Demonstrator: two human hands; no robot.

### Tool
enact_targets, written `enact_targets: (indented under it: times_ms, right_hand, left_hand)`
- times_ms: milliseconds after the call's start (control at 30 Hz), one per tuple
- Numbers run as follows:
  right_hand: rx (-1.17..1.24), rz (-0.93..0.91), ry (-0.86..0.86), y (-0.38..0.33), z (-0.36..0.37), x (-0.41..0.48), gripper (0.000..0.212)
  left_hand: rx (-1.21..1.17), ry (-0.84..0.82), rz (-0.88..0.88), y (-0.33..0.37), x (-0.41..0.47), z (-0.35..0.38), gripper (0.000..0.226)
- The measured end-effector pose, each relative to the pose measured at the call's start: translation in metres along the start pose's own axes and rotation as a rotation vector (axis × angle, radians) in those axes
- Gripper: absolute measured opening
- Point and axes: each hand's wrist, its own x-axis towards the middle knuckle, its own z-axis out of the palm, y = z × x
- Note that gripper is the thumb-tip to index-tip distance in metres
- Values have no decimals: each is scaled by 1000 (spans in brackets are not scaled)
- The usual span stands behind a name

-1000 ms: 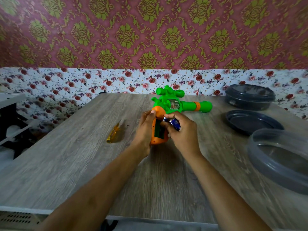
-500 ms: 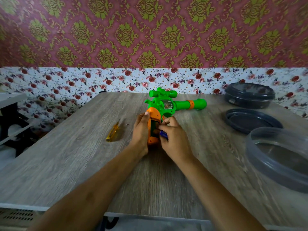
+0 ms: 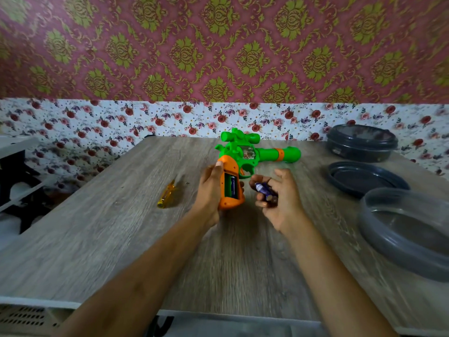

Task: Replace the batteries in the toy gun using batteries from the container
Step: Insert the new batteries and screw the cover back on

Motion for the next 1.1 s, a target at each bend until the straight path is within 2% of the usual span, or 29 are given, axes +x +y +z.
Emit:
enact_targets:
  times_ms: [67,233,300,433,600,700,833,900,1000,1100]
  right_hand:
    - [144,60,-32,-1,-1,0,40]
    - [247,81,-128,-3,3,-1,24]
    - [283,73,-168,-4,3,-2,20]
    - [263,32,-191,-1,1,1,22]
    - [267,-23,-189,-1,3,0,28]
    - [184,-93,-193,0,6,-2,26]
    - [-60,-262,-160,5,8,-3,16]
    - [-317,-432,-111,8,6,-2,13]
    - [-853,-791,-39,14,6,-2,9]
    - [-1063,-980,0,16,9,-4,9]
  left_hand:
    - [10,-10,3,0,0,-1,13]
    - [38,11,6,0,2,-3,26]
    - [43,5,5,0,2,-3,23]
    - [40,12,-1,-1,4,-2,11]
    - [56,15,-9,-3,7,-3,18]
    - [57,-2,4,-3,8,-4,23]
    - [87,26,-8,-6,12,-6,30]
    - [80,37,-13,-6,13,-4,27]
    - [98,51,-9,-8,17,-5,28]
    - [112,58,-17,-9,21,-7,35]
